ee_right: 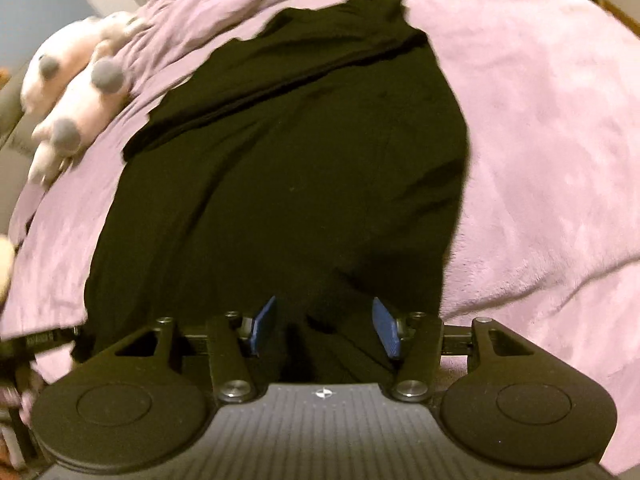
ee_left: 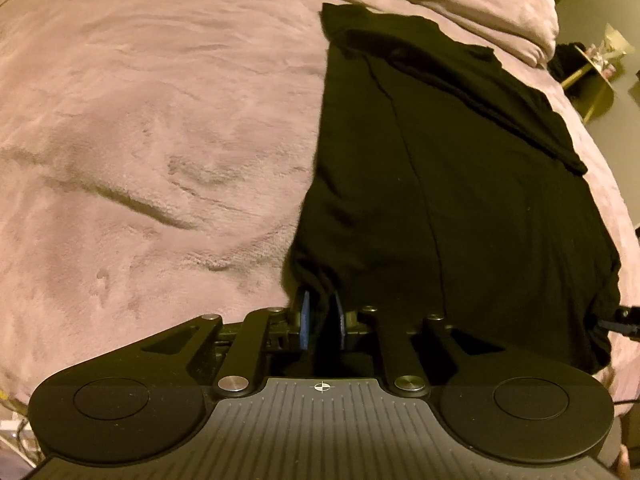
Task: Fold small clothes
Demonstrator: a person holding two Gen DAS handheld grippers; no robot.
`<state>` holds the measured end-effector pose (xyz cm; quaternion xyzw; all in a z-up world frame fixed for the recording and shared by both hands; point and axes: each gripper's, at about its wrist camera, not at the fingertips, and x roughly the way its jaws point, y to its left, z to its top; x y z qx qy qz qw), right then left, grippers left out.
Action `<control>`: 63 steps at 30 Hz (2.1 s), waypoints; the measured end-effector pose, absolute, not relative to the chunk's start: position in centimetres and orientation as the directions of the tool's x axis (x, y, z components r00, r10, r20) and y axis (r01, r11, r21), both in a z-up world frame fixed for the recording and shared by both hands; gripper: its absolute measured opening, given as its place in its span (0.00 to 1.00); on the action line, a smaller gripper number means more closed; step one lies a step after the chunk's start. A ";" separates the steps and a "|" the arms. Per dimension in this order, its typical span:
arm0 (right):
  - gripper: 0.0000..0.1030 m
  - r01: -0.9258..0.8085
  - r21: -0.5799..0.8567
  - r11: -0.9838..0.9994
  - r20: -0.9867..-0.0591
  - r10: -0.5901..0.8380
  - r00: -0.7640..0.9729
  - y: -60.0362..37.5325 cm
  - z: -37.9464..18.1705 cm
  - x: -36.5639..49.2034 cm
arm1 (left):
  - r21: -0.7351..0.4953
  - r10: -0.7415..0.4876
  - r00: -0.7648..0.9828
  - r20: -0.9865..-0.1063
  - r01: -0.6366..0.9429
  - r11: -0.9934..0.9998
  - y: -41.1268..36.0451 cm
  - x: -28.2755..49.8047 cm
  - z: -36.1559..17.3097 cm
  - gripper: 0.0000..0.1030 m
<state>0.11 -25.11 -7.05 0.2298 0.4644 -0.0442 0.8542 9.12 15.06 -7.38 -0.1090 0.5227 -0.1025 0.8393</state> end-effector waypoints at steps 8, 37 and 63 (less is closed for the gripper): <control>0.15 0.294 0.247 0.923 -0.850 0.061 0.524 -24.1 -7.9 0.7 | -0.195 -0.241 0.435 -0.867 0.148 0.970 13.4 9.0 -6.9 0.07; 0.04 0.447 0.633 0.632 -0.628 0.082 0.774 -38.5 -4.9 5.1 | -0.595 -0.427 0.584 -0.691 -0.122 0.795 15.0 24.6 -2.2 0.06; 0.33 0.347 0.493 0.798 -0.655 0.078 0.751 -38.8 -6.2 6.2 | -0.546 -0.494 0.499 -0.712 0.048 0.836 17.5 23.5 -4.2 0.35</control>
